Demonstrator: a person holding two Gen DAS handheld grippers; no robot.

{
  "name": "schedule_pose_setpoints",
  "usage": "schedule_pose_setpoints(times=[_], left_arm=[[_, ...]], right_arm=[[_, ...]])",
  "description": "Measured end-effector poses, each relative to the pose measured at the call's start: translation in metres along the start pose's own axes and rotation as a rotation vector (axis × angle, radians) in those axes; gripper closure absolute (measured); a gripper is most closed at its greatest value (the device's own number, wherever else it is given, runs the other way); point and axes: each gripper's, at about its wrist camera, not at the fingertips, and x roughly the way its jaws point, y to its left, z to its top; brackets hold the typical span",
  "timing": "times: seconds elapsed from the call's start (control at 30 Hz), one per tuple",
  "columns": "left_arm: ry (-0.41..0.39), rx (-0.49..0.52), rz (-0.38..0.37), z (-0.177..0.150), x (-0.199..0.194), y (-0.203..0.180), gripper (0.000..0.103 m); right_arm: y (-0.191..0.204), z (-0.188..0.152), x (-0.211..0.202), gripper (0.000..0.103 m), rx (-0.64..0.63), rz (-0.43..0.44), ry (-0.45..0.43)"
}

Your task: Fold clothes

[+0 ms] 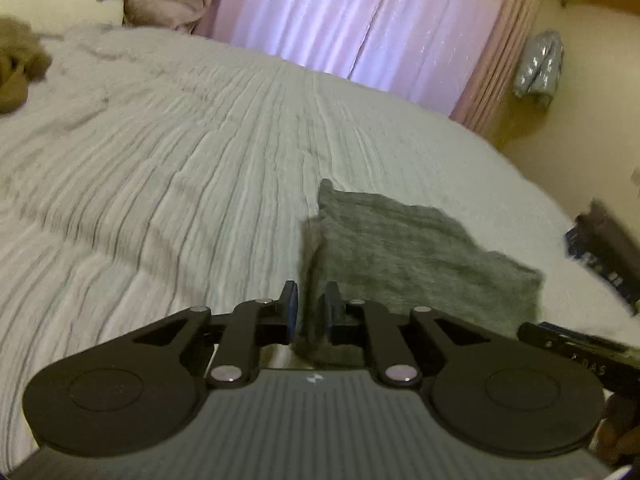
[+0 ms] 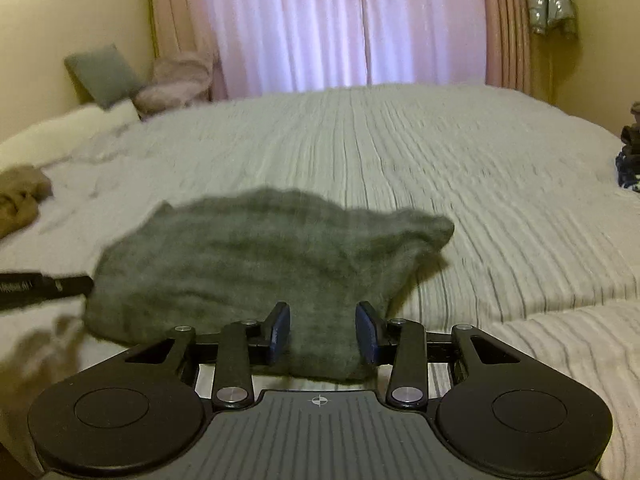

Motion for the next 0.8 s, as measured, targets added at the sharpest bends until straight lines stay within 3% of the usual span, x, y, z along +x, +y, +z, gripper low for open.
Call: schedule_pose_setpoints(times=[0.13,0.23,0.4,0.63,0.8], left_arm=[[0.023,0.025,-0.036,-0.007,-0.004,-0.012,0.094],[0.085,0.04,0.017,-0.015,0.003,-0.015,0.094],[0.115,0.052,0.072,-0.019,-0.008,-0.019,0.091],[0.14,0.093,0.088,-0.026,-0.027,-0.037,0.083],[0.146,0.138,0.106,-0.032,-0.046,-0.054,0.076]], right_arm=[[0.005,-0.003,-0.003,0.063,-0.008,0.004,0.01],[0.007,-0.012,0.005,0.063,-0.009,-0.025,0.059],[0.007,-0.01,-0.012,0.063,0.012,-0.033,0.044],[0.013,-0.022,-0.034,0.062,0.044,-0.065,0.094],[0.018,-0.022,-0.061,0.062,0.048,-0.052,0.073]])
